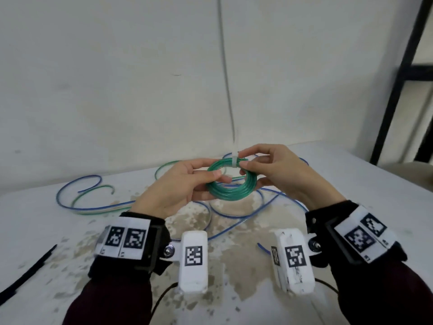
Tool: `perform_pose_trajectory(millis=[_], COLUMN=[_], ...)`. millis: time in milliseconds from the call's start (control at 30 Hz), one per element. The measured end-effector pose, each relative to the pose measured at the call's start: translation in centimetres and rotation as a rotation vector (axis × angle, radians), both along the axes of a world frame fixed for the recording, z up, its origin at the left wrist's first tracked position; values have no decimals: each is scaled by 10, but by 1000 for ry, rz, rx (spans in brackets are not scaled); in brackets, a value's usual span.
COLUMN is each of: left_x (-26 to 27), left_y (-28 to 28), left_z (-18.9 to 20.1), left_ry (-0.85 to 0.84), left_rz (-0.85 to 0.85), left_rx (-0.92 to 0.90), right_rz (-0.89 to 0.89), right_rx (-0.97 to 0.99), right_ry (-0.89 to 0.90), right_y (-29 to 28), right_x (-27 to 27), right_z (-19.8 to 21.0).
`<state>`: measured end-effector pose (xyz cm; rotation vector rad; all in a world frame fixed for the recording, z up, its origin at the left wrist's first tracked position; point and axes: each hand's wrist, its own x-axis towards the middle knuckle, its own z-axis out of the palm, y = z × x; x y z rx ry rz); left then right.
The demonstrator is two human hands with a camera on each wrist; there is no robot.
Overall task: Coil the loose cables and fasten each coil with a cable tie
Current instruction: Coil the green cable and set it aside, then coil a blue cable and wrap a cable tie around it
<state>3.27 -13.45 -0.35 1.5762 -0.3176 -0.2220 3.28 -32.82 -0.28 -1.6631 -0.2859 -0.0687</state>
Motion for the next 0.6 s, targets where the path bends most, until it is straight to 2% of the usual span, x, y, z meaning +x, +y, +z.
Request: perform_pose_trajectory(millis=[133, 267, 367, 600], left_x=[10, 24, 35, 65], left_y=[-29, -74, -110, -161], left_z=[-7, -23, -43, -82], left_ry=[7, -25, -41, 118], left_rz=[27, 95, 146, 87], left_rx=[47, 42, 36, -142], right_rz=[-92, -164, -311, -632], right_rx=[-42, 58, 153, 211], right_ry=[-33, 76, 118, 194], right_y=[-23, -65, -106, -198], right_x=[2, 8, 14, 34], right_z=[-12, -32, -47, -74])
